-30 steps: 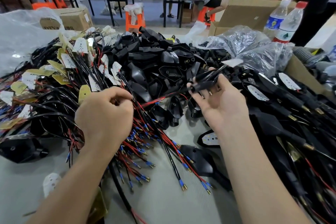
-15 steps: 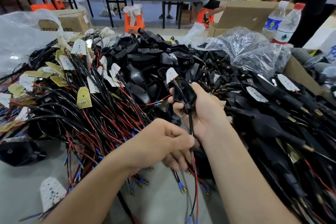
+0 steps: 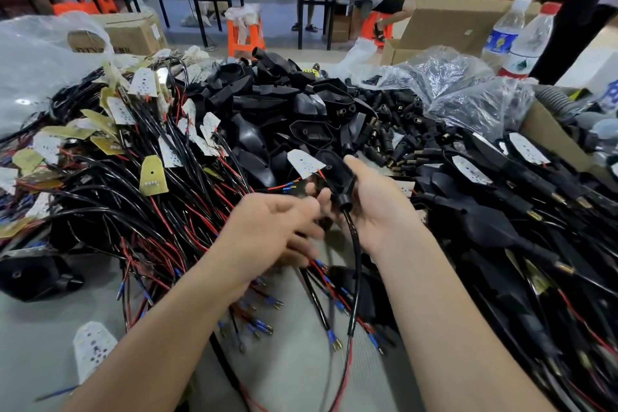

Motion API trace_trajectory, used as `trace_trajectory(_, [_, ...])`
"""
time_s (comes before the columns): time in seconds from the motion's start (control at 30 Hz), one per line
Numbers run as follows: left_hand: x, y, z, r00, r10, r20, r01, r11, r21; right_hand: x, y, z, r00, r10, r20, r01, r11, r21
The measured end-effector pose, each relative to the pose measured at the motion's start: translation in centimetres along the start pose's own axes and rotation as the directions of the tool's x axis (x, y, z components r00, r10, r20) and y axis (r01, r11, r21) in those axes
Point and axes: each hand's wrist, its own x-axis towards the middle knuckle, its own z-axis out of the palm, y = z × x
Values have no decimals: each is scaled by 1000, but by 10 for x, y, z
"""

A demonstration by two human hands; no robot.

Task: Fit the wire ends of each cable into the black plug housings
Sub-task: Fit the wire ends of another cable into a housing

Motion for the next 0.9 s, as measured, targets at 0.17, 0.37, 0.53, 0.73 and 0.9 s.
trace_trajectory(0.17, [16,-7,-15,931,106,-349,-175,969,-172,-2,13,6,999,1,47,14,951,-309])
trace_trajectory(0.37, [17,-11,-15,889,171,-425,-244,962,-123,-8,25,10,988,-26,153,106,835,-541])
trace_trajectory(0.53, [20,-11,-21,849,270,-454,-316,948,-27,-8,25,8,985,-16,170,110,822,-559])
trace_trajectory(0.73, [20,-13,-17,886,330,-327,-335,941,43,-6,26,7,982,20,185,69,886,-458])
trace_trajectory(0.9, [18,-13,-18,920,320,-226,-316,947,56,-5,28,6,978,-13,206,96,912,-399])
